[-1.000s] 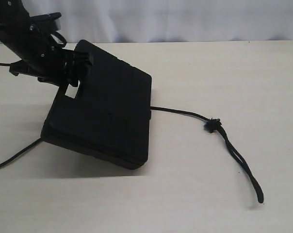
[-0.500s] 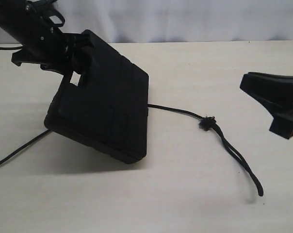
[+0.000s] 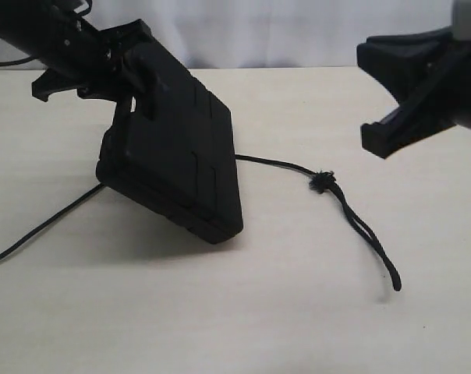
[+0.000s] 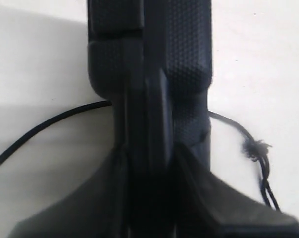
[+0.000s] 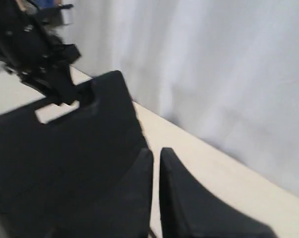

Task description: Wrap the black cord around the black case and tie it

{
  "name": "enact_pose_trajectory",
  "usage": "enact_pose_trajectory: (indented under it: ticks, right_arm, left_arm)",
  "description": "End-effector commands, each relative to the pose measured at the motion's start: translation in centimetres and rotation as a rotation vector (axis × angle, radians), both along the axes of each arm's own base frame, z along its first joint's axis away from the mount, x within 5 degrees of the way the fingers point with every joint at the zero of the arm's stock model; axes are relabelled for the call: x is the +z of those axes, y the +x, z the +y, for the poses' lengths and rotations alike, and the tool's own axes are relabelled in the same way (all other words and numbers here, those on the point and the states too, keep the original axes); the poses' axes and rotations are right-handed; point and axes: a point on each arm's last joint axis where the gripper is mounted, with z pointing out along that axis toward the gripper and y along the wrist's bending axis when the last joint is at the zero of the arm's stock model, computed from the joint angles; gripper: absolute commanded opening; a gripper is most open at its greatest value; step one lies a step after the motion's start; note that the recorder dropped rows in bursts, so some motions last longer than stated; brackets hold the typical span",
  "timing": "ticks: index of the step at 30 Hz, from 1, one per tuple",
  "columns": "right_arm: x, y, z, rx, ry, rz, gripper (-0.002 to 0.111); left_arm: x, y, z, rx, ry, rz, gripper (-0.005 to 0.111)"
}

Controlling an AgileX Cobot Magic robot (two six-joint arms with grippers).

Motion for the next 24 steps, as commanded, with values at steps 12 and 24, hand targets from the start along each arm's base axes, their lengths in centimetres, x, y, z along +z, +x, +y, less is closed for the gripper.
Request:
enact_pose_trajectory:
  ticks: [12, 24]
  right_arm:
    - [-6.3, -1.8, 8.3, -0.186, -0.261, -0.073, 0.005]
    - [-13.7, -5.8, 11.3, 0.054, 0.179, -0.001, 0.005]
  left_arm:
    - [2.2, 0.3, -0.9, 0.044, -0.157, -0.068, 0.0]
    - [2.1, 0.3, -0.9, 0.044, -0.157, -0.068, 0.0]
